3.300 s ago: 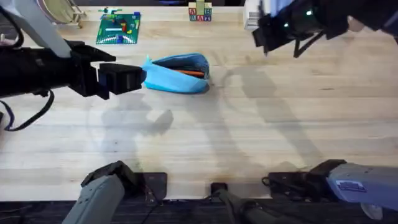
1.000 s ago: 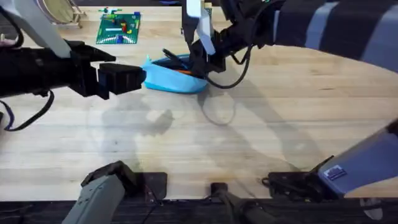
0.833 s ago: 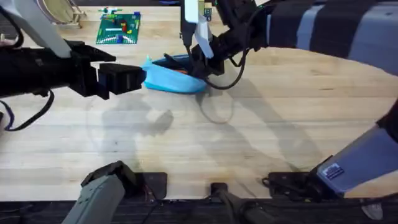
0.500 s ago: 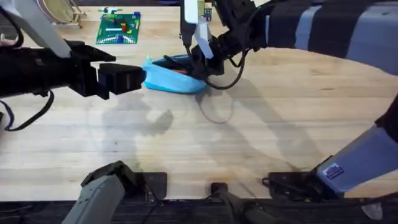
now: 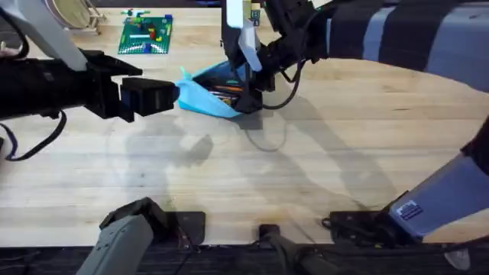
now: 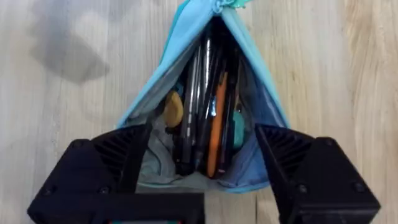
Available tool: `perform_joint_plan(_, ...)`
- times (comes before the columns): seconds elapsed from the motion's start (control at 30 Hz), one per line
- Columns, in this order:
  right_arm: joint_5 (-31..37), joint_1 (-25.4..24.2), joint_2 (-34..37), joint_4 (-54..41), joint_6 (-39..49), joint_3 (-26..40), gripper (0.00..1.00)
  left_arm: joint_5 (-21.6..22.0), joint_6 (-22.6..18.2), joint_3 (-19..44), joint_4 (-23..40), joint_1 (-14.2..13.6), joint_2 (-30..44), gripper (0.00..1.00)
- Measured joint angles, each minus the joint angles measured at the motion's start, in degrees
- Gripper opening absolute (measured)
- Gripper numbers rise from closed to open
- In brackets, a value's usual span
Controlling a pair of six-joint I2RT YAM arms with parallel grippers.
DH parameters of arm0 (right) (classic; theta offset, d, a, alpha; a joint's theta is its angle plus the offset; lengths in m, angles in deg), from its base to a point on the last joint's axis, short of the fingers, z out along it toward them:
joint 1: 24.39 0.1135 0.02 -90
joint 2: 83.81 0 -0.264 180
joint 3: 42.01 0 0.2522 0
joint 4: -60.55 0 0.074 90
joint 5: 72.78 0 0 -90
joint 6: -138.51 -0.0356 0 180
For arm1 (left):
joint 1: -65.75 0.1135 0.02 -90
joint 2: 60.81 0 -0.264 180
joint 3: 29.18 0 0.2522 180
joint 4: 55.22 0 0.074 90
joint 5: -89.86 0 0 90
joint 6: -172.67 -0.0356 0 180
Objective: Unzip the bag, pick up the pens from the table one at a time and place them inside, then zip the bag closed.
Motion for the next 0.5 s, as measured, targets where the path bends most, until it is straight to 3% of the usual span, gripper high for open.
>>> perform_joint_plan(0.23,1.32,0.00,-3.57,-0.37,-5.19,0.00,0.996,0.00,0.00,0.00,0.00,0.00,0.00,0.993)
perform_joint_plan(0.5,14.59,0.02,-13.90,-0.56,-16.53,0.00,0.997,0.00,0.01,0.00,0.00,0.00,0.00,0.993)
